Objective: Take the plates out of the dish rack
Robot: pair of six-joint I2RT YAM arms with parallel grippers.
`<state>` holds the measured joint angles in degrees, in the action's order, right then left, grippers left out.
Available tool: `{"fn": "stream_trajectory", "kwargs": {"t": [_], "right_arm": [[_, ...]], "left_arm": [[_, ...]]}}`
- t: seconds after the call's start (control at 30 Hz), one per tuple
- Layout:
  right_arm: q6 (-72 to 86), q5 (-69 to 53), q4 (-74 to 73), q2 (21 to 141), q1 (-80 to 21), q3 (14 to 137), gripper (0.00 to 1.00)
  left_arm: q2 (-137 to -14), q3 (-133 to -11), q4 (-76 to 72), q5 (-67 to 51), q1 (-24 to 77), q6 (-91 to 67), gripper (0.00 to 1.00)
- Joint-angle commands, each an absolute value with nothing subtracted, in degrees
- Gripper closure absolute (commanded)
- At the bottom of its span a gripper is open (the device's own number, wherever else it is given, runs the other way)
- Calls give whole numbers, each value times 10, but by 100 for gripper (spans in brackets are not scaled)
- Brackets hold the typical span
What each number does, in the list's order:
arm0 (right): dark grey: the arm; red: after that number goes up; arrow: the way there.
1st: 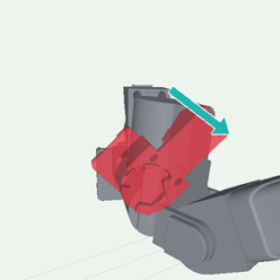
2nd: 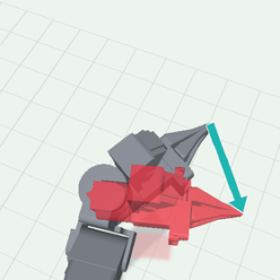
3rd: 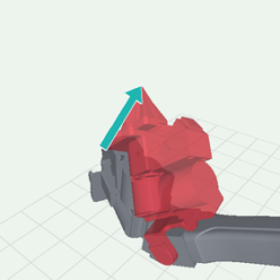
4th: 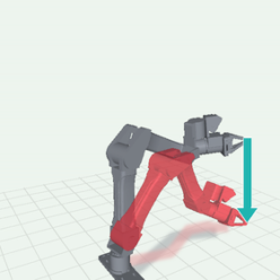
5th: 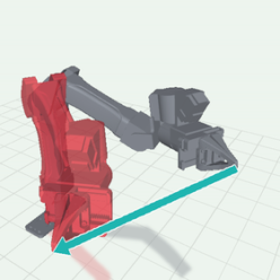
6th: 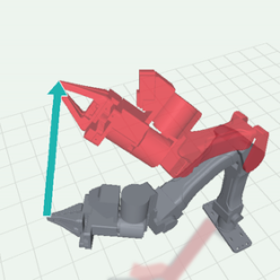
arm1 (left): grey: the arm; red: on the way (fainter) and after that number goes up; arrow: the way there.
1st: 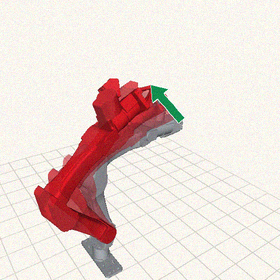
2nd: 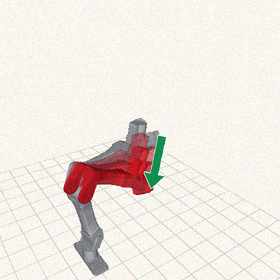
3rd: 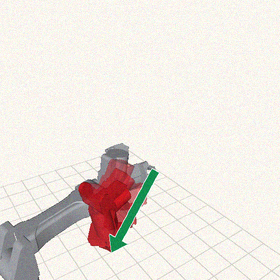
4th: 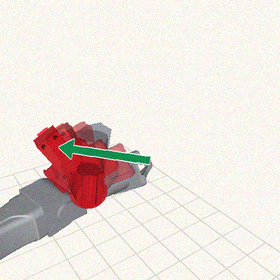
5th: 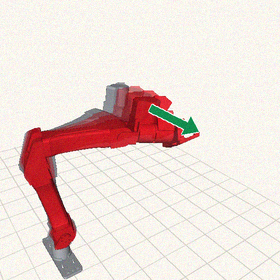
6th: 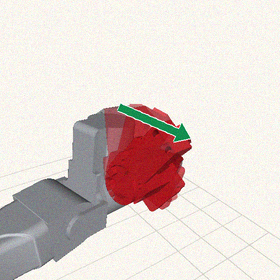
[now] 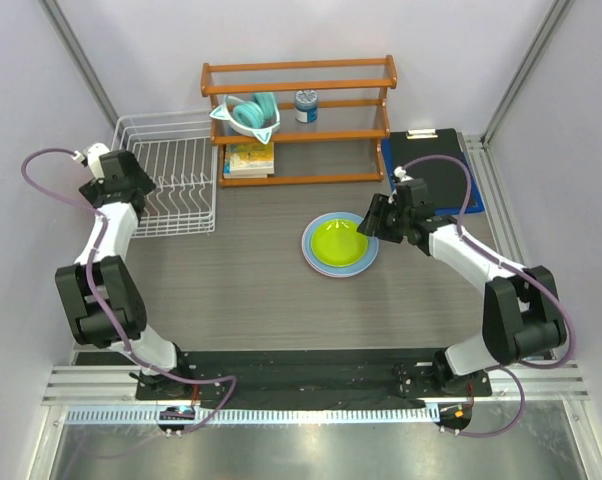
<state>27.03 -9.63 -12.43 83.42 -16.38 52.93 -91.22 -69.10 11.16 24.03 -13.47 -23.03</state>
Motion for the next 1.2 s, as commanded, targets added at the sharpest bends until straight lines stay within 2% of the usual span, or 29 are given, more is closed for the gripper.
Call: {"fn": "stream_trajectory", "kwargs": {"t": [0.0, 0.27, 0.37, 0.47, 0.57, 1.17], "right_arm": [[255, -109, -93, 866, -165, 557, 44], [251, -146, -62, 929, -161, 564, 43], [251, -154, -55, 947, -159, 567, 44], [250, -161, -53, 961, -156, 571, 44], [251, -167, -44, 970, -156, 570, 44], [255, -216, -19, 1004, -145, 569, 44]], "left_arm": [[-937, -718, 62, 172, -166, -228, 1], [-978, -716, 18, 128, -208, -236, 5], [-991, -715, 3, 98, -218, -243, 10], [-998, -718, -11, 88, -222, -244, 16], [-1003, -715, -26, 65, -226, -249, 32], [-1049, -778, -11, 120, -227, -230, 31]]}}
